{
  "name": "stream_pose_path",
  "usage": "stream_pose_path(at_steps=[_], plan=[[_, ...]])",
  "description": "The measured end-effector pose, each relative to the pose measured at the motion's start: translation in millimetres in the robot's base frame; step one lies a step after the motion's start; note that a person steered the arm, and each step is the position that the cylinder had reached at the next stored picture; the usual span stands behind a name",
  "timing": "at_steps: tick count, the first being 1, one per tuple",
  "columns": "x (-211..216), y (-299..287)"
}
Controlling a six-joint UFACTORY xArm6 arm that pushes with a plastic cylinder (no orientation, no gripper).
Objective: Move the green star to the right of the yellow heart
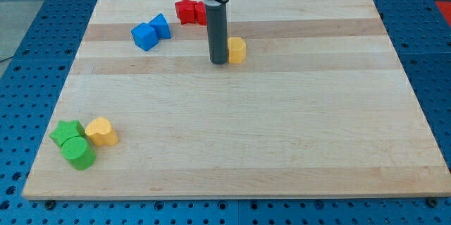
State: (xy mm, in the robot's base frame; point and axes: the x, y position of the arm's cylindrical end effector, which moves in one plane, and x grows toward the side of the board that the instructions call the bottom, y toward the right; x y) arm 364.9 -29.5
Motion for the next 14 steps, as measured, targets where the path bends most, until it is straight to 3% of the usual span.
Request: stream_pose_path(at_steps=[1,3,5,7,8,10,11,12,13,14], plan=[[-1,0],[104,-9],[112,-39],[199,-91],[193,-141],[102,-190],[126,-177],[122,-167],[43,-177],[-8,-233]])
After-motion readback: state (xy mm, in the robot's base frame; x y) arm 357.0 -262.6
